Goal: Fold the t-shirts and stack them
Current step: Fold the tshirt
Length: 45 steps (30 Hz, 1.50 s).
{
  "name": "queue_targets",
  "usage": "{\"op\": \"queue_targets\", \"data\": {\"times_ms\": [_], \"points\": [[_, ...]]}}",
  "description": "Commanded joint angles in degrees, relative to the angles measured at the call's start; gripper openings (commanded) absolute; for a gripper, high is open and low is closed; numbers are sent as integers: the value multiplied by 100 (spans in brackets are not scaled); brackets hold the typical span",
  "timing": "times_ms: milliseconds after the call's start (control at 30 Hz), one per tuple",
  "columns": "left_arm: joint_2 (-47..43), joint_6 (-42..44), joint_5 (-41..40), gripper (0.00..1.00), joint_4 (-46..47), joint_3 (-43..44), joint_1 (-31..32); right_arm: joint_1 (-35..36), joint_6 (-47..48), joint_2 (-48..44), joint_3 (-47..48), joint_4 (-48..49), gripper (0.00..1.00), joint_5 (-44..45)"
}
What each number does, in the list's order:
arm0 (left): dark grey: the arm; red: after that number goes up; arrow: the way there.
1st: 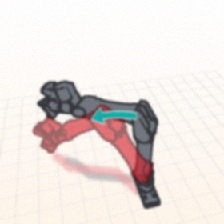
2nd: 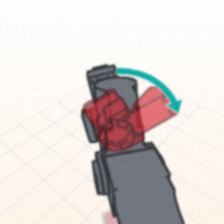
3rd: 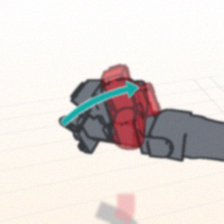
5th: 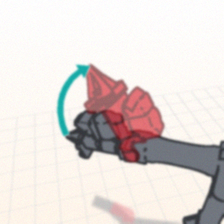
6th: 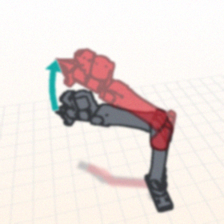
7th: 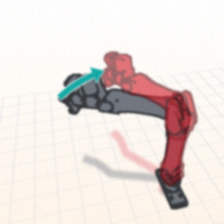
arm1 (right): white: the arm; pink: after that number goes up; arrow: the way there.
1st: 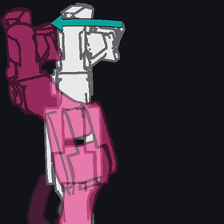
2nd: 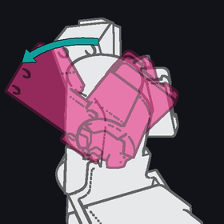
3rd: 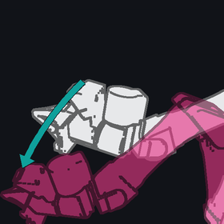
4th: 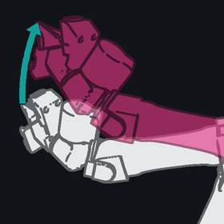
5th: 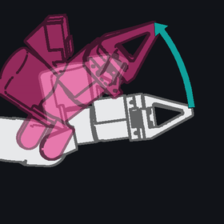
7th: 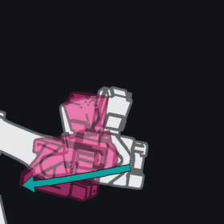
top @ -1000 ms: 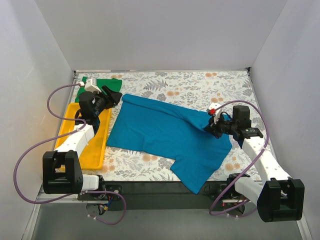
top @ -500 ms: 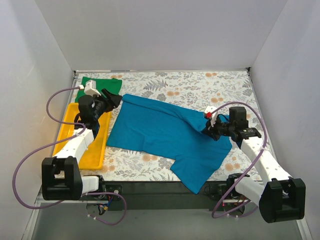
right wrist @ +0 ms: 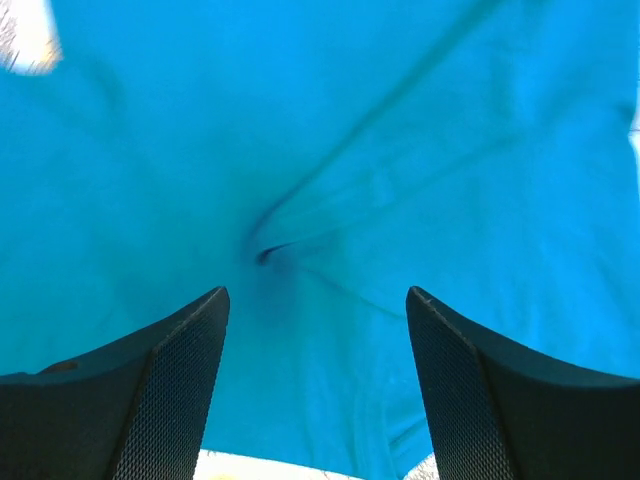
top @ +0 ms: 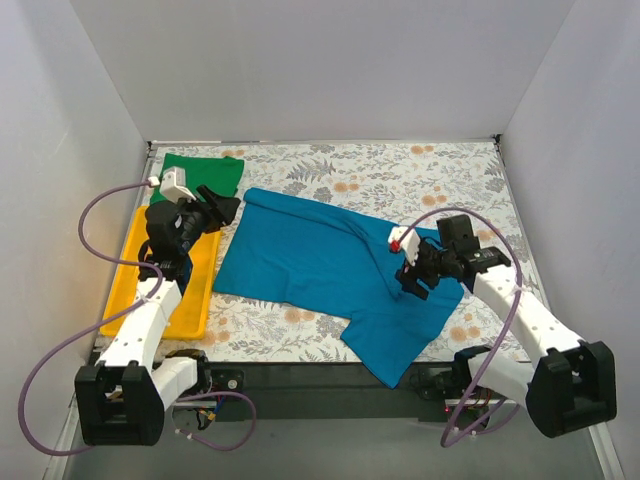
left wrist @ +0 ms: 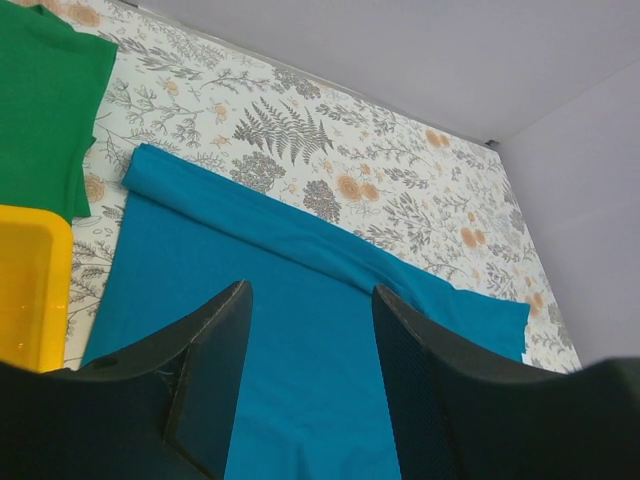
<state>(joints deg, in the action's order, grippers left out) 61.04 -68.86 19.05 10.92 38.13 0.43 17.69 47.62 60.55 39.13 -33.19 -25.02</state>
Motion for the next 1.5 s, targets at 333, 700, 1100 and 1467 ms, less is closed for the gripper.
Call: {"op": "queue_targets", "data": {"times_ms": [333,700,1100,1467], "points": [[-1542,690,-806,55,-1874,-315,-16,-442,-2995,3101,2571,753,61,-364],[-1410,628,-701,55,-1768,-350,-16,-583,-2925,4043,2898,656,58,-539],[-1393,611,-631,55,-1760,-368,-16,-583,-2925,4614,3241,515,53,-733],[-1393,575,-604,55,-1760,-368,-16,-591,-2969,4772,3302,533,49,-460]]}}
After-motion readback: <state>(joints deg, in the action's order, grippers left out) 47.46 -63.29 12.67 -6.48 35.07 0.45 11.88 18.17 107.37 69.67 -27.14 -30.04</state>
